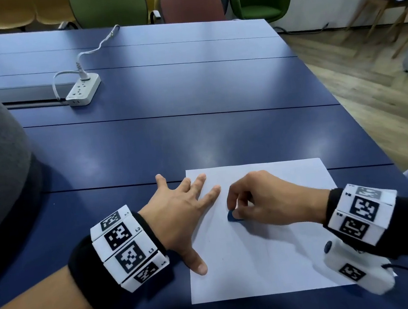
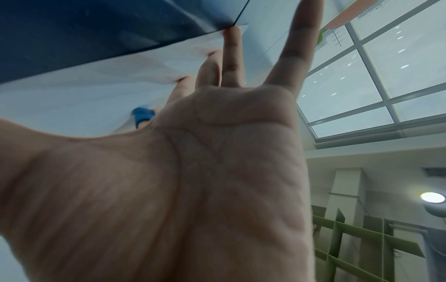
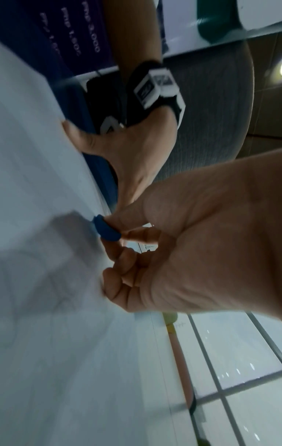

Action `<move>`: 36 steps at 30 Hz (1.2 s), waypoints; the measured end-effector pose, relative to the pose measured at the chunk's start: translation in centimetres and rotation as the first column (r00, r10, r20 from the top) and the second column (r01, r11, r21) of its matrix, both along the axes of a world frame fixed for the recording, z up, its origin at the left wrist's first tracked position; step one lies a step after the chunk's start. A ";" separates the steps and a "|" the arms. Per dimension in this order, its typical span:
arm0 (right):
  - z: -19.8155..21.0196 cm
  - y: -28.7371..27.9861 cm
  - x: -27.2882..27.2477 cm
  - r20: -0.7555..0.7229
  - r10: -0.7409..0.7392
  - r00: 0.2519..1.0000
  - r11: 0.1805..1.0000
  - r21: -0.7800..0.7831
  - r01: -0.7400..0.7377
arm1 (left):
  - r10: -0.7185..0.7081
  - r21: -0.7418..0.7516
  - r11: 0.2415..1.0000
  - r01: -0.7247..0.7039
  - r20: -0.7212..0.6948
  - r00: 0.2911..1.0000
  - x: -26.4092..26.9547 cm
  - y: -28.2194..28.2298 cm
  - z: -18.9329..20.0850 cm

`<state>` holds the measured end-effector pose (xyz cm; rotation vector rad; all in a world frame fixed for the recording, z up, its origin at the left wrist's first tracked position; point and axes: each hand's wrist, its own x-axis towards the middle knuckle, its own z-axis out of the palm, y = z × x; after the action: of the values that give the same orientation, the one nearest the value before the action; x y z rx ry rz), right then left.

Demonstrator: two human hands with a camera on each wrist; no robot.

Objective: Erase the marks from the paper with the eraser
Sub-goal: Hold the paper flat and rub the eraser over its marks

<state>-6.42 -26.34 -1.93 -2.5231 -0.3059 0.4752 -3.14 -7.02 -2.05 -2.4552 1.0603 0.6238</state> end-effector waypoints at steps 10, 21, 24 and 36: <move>0.0 -0.6 0.7 -0.026 -0.015 1.000 1.000 -0.019 0.015 | 0.003 -0.006 1.000 -0.003 -0.002 1.000 -0.1 0.0 0.0; 0.3 -0.2 1.0 -0.028 0.022 0.999 0.999 -0.048 -0.023 | 0.001 0.002 1.000 -0.002 0.007 1.000 -0.1 -0.1 -0.1; 0.0 -0.6 2.9 0.068 -0.128 0.989 0.991 -0.015 0.130 | -0.006 -0.004 1.000 0.006 0.016 1.000 0.0 0.0 -0.1; -0.5 -0.4 1.7 0.061 -0.111 0.992 0.993 0.040 0.109 | 0.007 -0.010 1.000 -0.007 -0.001 1.000 0.0 0.1 0.1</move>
<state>-4.69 -26.78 -2.41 -2.5069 -0.1954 0.3447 -3.11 -6.92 -1.99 -2.4684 1.0572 0.6234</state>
